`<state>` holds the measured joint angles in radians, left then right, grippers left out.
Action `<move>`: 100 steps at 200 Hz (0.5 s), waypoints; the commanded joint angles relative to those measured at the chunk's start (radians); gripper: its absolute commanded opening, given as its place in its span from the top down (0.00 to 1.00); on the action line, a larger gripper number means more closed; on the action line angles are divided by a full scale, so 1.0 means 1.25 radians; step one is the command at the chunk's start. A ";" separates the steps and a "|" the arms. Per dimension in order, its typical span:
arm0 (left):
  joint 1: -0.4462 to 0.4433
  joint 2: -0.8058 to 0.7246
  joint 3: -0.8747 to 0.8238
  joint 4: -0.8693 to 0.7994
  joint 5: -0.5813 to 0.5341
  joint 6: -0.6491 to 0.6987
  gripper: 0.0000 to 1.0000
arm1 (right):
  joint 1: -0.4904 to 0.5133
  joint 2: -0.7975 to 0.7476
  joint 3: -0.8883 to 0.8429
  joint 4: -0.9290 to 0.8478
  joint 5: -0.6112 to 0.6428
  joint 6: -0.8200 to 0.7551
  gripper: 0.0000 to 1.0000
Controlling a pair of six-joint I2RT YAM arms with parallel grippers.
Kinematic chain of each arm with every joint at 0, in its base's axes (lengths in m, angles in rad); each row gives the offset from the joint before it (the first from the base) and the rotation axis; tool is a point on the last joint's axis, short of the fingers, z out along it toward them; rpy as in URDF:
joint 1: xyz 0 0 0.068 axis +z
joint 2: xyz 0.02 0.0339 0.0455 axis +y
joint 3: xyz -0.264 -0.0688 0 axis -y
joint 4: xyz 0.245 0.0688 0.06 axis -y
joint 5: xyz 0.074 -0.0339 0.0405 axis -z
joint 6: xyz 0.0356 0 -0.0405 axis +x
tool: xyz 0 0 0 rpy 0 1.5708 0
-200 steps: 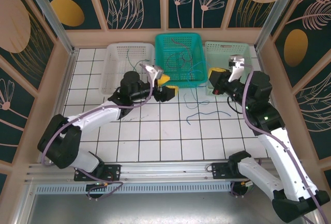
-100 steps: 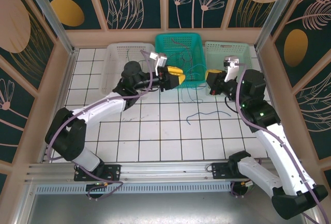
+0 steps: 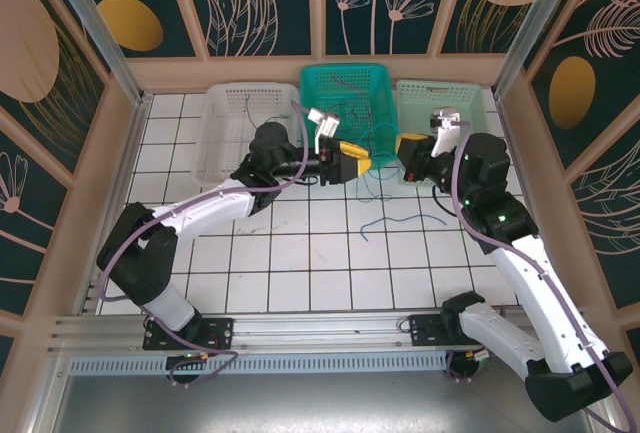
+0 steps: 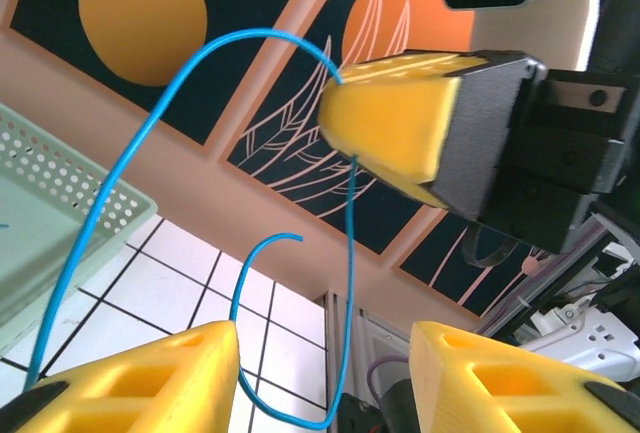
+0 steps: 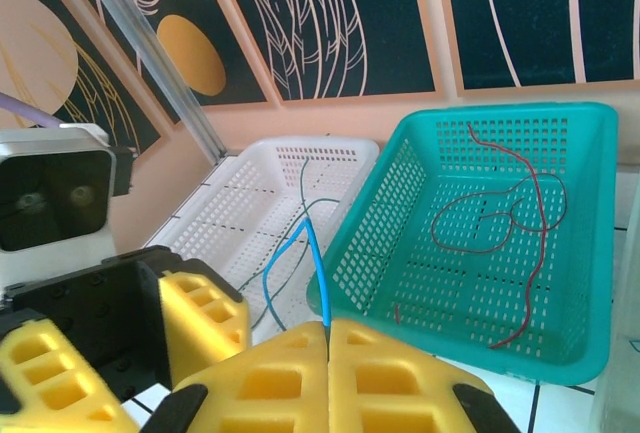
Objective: Untangle the cables
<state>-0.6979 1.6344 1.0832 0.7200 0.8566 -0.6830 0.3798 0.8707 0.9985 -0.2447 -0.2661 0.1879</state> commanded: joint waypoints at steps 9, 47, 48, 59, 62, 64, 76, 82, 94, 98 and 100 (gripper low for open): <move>-0.002 0.014 0.028 -0.039 -0.006 0.019 0.51 | 0.007 -0.007 0.003 0.030 -0.010 -0.016 1.00; -0.002 0.005 0.035 -0.130 -0.051 0.089 0.49 | 0.007 -0.010 0.005 0.023 -0.008 -0.019 1.00; -0.002 0.005 0.034 -0.130 -0.051 0.090 0.49 | 0.007 -0.010 0.004 0.024 -0.008 -0.019 1.00; -0.002 0.004 0.034 -0.136 -0.057 0.097 0.48 | 0.007 -0.011 0.004 0.024 -0.009 -0.020 1.00; -0.002 0.004 0.034 -0.137 -0.058 0.098 0.48 | 0.007 -0.011 0.004 0.024 -0.009 -0.020 1.00; -0.001 0.005 0.033 -0.136 -0.059 0.098 0.48 | 0.007 -0.011 0.004 0.024 -0.009 -0.021 1.00; -0.002 0.005 0.033 -0.140 -0.064 0.104 0.48 | 0.007 -0.013 0.004 0.023 -0.007 -0.022 1.00; -0.002 0.007 0.033 -0.141 -0.067 0.106 0.48 | 0.007 -0.013 0.004 0.023 -0.006 -0.023 1.00; -0.002 0.013 0.036 -0.147 -0.067 0.111 0.49 | 0.007 -0.015 0.003 0.024 -0.006 -0.022 1.00; -0.001 0.016 0.037 -0.150 -0.068 0.112 0.49 | 0.007 -0.016 0.001 0.023 -0.006 -0.022 1.00; -0.002 0.017 0.038 -0.150 -0.069 0.112 0.49 | 0.007 -0.017 0.001 0.024 -0.006 -0.021 1.00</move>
<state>-0.6979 1.6428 1.0962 0.5556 0.7837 -0.5819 0.3798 0.8703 0.9985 -0.2428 -0.2665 0.1806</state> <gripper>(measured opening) 0.515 0.048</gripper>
